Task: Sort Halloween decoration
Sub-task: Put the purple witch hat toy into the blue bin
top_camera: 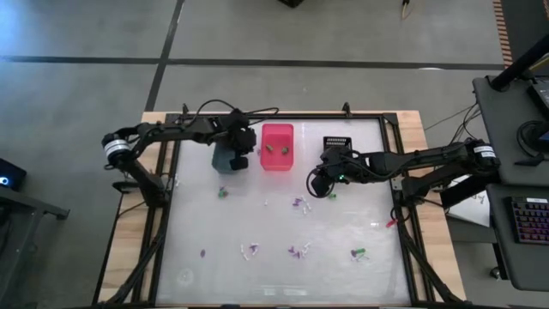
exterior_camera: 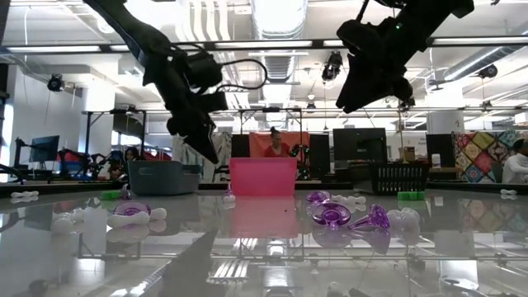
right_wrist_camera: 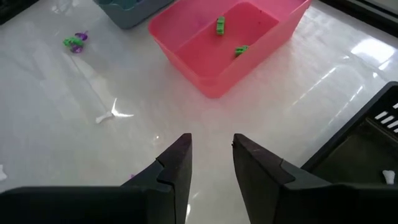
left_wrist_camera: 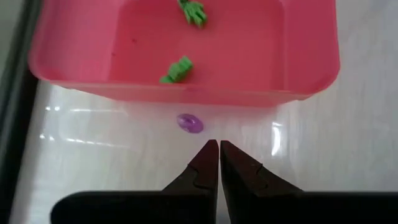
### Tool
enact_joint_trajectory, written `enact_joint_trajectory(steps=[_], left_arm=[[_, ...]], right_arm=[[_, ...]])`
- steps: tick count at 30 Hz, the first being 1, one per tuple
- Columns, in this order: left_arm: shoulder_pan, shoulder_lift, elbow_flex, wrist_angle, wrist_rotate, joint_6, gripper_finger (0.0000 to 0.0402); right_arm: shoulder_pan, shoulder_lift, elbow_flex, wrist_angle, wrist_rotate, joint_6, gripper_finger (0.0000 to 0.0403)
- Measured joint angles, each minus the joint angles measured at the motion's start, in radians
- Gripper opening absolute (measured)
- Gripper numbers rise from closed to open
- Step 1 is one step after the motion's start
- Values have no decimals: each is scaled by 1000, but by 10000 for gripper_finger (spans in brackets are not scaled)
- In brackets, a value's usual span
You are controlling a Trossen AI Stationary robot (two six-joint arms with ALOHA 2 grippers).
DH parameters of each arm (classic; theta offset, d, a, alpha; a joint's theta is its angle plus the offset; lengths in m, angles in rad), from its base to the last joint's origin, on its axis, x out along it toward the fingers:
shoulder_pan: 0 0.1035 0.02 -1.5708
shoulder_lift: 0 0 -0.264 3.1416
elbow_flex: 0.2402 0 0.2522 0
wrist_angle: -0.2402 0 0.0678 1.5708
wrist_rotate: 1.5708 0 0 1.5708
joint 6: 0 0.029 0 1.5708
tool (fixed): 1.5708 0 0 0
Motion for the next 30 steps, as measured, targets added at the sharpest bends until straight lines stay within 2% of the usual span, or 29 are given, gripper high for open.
enact_joint_trajectory(steps=[4, 17, 30], left_arm=[[0, 22, 0, 28, 1, -3, 12], [0, 59, 1, 95, -10, -18, 85], [0, 128, 11, 147, -13, -4, 101]], right_arm=[[0, 0, 0, 0, 0, 10, 111], [0, 0, 0, 0, 4, 59, 105], [0, 0, 0, 0, 4, 69, 107]])
